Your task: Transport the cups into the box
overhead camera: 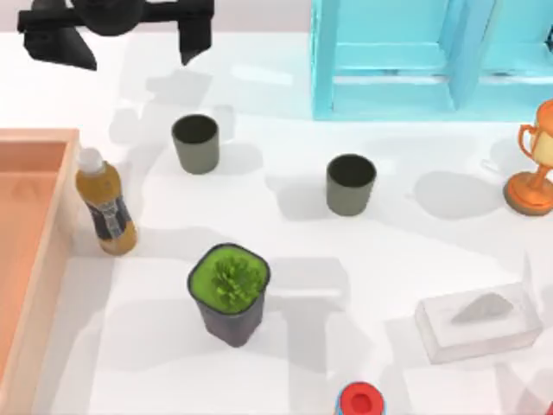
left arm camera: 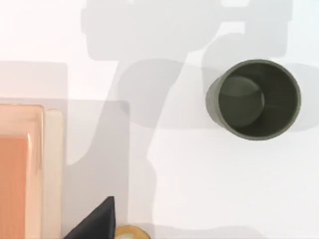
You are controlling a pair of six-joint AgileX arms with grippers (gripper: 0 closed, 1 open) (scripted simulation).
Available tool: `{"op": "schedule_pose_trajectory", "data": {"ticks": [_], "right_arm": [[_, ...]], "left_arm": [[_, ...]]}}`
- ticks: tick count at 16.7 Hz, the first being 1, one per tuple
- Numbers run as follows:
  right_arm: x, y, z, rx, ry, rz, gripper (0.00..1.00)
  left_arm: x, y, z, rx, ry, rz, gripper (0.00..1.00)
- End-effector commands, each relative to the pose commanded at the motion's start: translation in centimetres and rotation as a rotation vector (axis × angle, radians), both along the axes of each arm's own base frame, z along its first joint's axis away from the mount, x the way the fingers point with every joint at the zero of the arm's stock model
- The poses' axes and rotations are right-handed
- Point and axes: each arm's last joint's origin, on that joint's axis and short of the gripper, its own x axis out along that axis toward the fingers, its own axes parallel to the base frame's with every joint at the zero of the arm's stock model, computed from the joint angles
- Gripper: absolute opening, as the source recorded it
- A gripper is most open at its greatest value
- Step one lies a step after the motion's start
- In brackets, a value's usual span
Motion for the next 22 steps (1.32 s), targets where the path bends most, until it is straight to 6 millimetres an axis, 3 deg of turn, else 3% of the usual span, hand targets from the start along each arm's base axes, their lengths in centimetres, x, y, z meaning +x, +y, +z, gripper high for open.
{"op": "schedule_pose_trajectory", "data": {"ticks": [3,7,17,19,22], "right_arm": [[0.0,0.0,0.0,0.000,0.000,0.000,1.00],[0.0,0.0,0.0,0.000,0.000,0.000,1.00],[0.0,0.0,0.0,0.000,0.000,0.000,1.00],[0.0,0.0,0.0,0.000,0.000,0.000,1.00],[0.0,0.0,0.0,0.000,0.000,0.000,1.00]], "left_arm": [[2.8,-3.6,-3.4,0.060,0.109,-0.037,1.00],[4.3,-6.5,-5.9,0.076,0.166,-0.049,1.00],[4.9,-6.8,-6.2,0.049,0.165,-0.027,1.00],[5.1,-6.9,-7.3,0.050,0.168,-0.030,1.00],[6.0,-7.1,-10.5,0.048,0.164,-0.030,1.00]]}}
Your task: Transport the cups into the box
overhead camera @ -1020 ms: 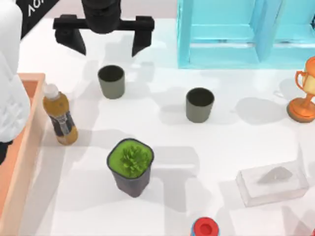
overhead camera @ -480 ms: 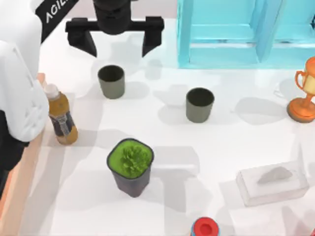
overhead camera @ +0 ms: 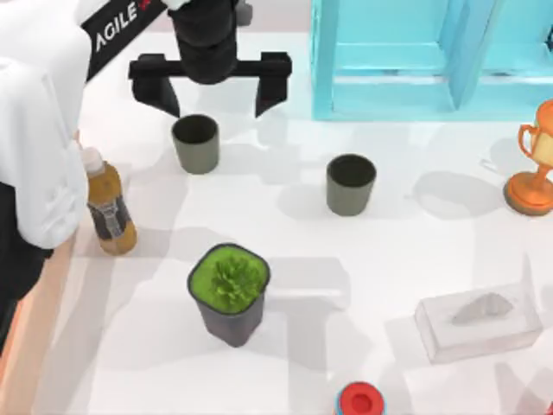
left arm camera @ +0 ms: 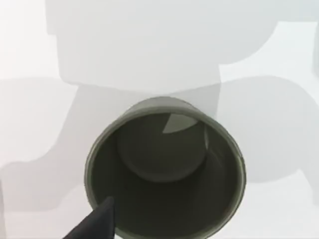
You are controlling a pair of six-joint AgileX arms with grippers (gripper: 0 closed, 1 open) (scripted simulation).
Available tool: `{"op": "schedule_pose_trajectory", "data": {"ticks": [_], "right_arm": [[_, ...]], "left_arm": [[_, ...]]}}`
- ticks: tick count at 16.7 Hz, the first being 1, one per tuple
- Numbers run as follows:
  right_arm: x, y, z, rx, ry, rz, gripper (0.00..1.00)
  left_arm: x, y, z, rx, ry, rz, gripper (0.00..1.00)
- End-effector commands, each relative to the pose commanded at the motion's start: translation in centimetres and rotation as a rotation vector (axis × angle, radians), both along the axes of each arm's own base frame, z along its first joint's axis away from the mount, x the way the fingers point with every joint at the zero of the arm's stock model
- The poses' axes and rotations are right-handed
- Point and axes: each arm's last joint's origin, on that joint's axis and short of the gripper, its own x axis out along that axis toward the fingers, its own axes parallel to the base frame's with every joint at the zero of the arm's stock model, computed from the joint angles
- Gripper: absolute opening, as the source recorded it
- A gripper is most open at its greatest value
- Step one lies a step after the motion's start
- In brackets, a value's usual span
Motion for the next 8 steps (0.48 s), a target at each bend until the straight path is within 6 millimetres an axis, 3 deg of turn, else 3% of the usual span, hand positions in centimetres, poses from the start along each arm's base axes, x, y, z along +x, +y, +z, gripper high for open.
{"op": "schedule_pose_trajectory", "data": {"ticks": [4,8], "right_arm": [[0.0,0.0,0.0,0.000,0.000,0.000,1.00],[0.0,0.0,0.0,0.000,0.000,0.000,1.00]], "left_arm": [[0.7,0.0,-4.6,-0.001,-0.002,0.000,1.00],[0.7,0.0,-5.4,0.001,0.001,0.000,1.00]]}}
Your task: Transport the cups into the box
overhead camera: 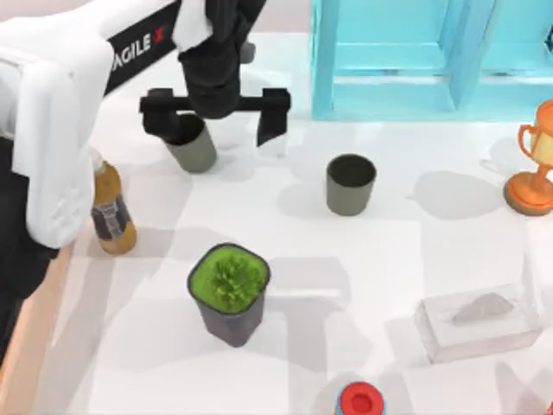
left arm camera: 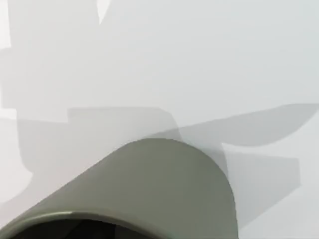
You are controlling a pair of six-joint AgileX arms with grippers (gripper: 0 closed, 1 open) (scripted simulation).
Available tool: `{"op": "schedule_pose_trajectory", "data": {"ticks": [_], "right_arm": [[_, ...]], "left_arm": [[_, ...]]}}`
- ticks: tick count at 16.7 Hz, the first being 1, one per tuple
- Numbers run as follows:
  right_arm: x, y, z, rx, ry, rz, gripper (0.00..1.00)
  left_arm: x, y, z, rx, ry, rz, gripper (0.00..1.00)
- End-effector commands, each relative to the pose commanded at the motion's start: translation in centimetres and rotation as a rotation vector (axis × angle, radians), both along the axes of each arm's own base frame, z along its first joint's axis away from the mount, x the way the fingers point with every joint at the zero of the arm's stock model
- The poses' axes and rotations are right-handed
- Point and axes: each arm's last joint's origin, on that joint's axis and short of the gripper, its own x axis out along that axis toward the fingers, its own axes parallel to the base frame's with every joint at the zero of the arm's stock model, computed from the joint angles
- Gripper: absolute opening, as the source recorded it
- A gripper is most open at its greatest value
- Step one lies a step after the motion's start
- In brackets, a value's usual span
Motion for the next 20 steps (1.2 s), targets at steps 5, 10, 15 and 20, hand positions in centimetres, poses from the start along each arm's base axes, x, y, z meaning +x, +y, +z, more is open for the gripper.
{"op": "schedule_pose_trajectory", "data": {"ticks": [5,10,15,20], "right_arm": [[0.00,0.00,0.00,0.000,0.000,0.000,1.00],[0.00,0.00,0.00,0.000,0.000,0.000,1.00],[0.00,0.00,0.00,0.000,0.000,0.000,1.00],[0.00,0.00,0.00,0.000,0.000,0.000,1.00]], "left_arm": [[0.00,0.00,0.00,0.000,0.000,0.000,0.70],[0.00,0.00,0.00,0.000,0.000,0.000,0.32],[0.00,0.00,0.00,0.000,0.000,0.000,0.00],[0.00,0.00,0.00,0.000,0.000,0.000,0.00]]}}
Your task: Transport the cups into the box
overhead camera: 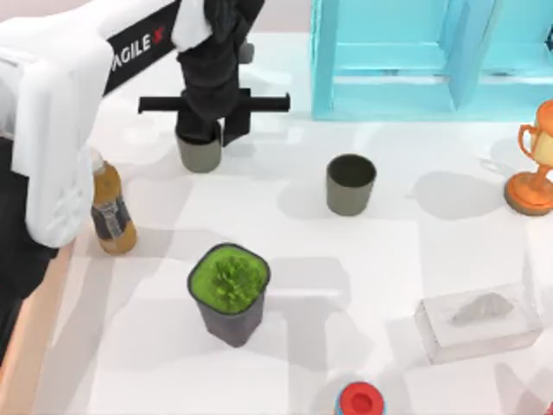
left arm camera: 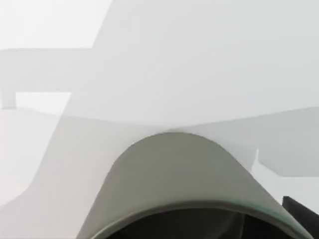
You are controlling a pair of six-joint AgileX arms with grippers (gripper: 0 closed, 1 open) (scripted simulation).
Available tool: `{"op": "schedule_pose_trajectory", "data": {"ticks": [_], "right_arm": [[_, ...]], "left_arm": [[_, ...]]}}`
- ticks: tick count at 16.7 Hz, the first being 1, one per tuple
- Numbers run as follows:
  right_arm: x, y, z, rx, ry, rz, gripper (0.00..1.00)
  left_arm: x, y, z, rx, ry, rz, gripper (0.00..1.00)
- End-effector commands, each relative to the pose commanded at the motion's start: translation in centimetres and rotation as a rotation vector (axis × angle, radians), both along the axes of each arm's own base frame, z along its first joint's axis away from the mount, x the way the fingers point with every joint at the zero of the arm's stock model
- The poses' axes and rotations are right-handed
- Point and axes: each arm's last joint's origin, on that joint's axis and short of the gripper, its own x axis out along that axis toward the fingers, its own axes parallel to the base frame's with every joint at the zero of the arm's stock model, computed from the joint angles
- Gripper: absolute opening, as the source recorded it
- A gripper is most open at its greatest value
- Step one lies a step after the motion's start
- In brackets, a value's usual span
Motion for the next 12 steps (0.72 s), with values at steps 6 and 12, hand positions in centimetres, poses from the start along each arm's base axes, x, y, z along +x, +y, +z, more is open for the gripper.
{"op": "schedule_pose_trajectory", "data": {"ticks": [6,12], "right_arm": [[0.0,0.0,0.0,0.000,0.000,0.000,1.00],[0.0,0.0,0.0,0.000,0.000,0.000,1.00]], "left_arm": [[0.3,1.5,1.7,-0.004,-0.002,-0.002,0.00],[0.2,9.2,9.4,0.001,0.004,-0.004,0.00]]}}
